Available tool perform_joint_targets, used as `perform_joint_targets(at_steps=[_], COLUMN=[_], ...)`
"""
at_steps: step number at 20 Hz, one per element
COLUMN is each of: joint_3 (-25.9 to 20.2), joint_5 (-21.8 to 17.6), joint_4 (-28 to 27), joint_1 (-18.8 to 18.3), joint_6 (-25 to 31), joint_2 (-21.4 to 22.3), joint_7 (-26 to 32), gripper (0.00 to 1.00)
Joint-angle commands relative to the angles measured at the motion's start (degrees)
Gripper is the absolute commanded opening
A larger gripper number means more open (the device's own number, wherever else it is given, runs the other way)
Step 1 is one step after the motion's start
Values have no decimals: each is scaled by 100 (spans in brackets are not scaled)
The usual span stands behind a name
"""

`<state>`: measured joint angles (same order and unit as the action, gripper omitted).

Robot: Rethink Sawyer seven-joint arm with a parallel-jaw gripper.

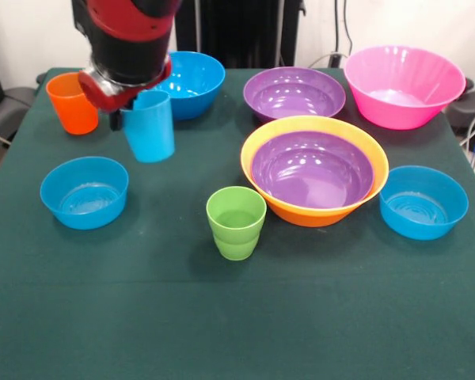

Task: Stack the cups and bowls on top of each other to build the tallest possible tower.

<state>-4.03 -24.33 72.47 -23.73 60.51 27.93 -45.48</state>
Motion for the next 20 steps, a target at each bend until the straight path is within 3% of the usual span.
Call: perform_joint_targets(at_steps=[1,20], joint_3=[-384,-156], joint_5=[235,226], joint_4=[-326,-587], joint_1=[271,507], joint_6=[-286,-391], joint_2=[-509,-565], joint_7=[-1166,-1143], gripper=[0,0])
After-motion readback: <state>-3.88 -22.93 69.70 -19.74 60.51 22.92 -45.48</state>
